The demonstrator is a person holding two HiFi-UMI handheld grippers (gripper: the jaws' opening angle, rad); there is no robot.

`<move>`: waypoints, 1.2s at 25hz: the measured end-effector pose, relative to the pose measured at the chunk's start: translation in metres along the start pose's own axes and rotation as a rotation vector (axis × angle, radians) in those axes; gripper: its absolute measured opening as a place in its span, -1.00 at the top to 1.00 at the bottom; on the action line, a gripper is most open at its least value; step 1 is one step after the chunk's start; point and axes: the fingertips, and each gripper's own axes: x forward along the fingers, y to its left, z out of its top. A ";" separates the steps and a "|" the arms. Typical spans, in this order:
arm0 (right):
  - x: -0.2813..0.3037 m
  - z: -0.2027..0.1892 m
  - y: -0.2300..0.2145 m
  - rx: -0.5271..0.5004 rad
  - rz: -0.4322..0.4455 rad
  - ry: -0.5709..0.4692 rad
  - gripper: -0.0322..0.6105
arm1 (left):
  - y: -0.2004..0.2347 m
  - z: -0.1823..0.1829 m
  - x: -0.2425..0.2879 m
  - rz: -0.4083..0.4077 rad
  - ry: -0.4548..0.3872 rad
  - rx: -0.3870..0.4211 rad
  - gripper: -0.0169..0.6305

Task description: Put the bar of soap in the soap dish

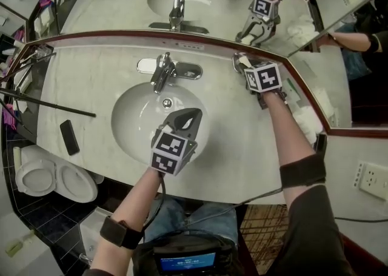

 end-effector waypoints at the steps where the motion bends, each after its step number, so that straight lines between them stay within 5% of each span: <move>1: 0.001 0.000 0.002 0.002 0.009 0.001 0.44 | 0.001 -0.001 0.000 0.002 0.001 -0.003 0.94; 16: -0.029 0.013 0.006 -0.002 -0.022 -0.051 0.43 | -0.009 0.001 -0.001 -0.015 0.013 0.000 0.94; 25: -0.134 0.050 0.041 -0.006 0.003 -0.246 0.42 | -0.025 0.025 -0.018 -0.036 -0.008 0.030 0.94; 30: -0.203 0.036 0.073 0.010 0.018 -0.339 0.42 | -0.038 0.039 -0.030 -0.053 -0.028 0.051 0.94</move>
